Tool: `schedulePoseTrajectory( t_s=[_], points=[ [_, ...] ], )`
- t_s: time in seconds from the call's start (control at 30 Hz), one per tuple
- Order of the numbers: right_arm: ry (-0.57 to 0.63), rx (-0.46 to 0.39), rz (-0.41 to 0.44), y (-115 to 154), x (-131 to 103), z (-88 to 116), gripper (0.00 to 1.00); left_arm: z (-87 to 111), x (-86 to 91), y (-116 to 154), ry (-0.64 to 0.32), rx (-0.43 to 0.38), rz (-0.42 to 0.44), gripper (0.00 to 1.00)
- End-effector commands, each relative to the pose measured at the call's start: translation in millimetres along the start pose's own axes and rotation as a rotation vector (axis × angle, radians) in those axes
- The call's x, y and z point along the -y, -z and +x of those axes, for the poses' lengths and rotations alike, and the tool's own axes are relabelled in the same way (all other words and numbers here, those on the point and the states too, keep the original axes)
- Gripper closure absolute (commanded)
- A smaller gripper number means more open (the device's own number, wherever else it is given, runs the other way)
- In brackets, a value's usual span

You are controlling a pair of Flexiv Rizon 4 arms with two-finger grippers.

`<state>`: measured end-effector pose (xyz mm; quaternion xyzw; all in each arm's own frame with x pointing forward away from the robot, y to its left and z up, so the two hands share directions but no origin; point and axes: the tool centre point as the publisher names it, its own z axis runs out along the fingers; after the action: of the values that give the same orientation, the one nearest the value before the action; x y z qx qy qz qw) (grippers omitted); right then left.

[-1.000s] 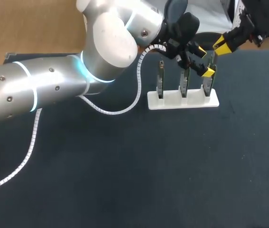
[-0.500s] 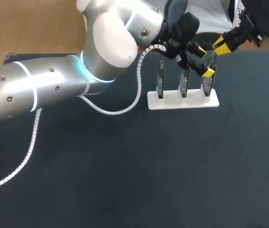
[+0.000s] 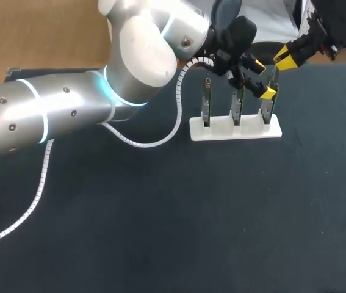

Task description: Pick up the optical module with the left hand, and insert it into the network port with the right hand.

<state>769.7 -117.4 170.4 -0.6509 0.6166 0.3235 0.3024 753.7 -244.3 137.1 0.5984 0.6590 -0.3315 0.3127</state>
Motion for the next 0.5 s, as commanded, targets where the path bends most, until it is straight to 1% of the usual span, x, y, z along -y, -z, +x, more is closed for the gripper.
schedulePoseTrajectory(
  t_s=[0.03, 0.23, 0.5],
  points=[
    [0.006, 0.003, 0.0, 1.7, 0.7, 0.1, 1.0, -1.4, -1.5, -0.6, 0.001, -0.006, 0.002, 0.0],
    [0.011, 0.013, 0.0, 0.6, 2.4, -1.2, 1.0, -1.4, -1.5, -0.6, 0.001, -0.006, 0.002, 0.0],
    [0.006, 0.007, -0.012, -2.4, 1.0, 2.4, 1.0, -1.4, -1.5, -0.6, 0.001, -0.006, 0.002, 0.0]
  ],
)
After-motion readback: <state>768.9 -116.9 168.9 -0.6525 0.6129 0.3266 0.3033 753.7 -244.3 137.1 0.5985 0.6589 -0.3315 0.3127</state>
